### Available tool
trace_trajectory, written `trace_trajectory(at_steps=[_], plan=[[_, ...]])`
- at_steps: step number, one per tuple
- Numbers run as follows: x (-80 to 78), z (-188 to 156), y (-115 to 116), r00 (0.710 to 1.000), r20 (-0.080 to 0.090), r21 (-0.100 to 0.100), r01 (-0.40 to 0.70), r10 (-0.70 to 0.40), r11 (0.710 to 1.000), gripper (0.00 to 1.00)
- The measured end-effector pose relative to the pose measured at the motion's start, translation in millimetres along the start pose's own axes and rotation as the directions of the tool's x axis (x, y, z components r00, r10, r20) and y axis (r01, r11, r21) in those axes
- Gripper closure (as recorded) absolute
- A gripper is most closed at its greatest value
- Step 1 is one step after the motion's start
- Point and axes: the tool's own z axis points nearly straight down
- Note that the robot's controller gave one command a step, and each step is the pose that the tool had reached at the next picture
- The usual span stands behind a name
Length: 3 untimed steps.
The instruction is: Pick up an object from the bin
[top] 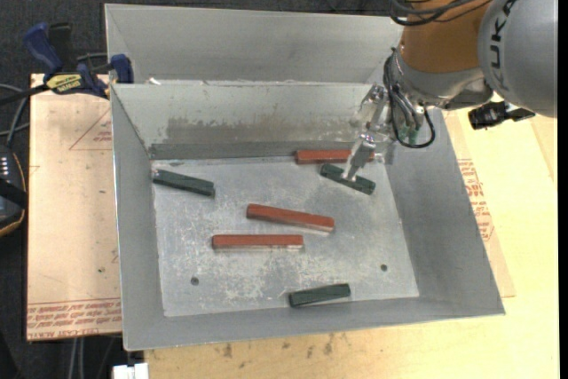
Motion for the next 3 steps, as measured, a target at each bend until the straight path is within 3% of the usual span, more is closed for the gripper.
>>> trace_trajectory(at_steps=[1, 2, 3], plan=[[9.2, 50, -26, 1.0, 0.004, -0.002, -0.018, 0.018, 1.0, 0.0], [-19.8, 145, -29, 0.999, 0.013, -0.004, 0.033, -0.033, 0.999, 1.0], [-19.8, 145, -29, 0.999, 0.014, -0.004, 0.033, -0.033, 0.999, 1.0]])
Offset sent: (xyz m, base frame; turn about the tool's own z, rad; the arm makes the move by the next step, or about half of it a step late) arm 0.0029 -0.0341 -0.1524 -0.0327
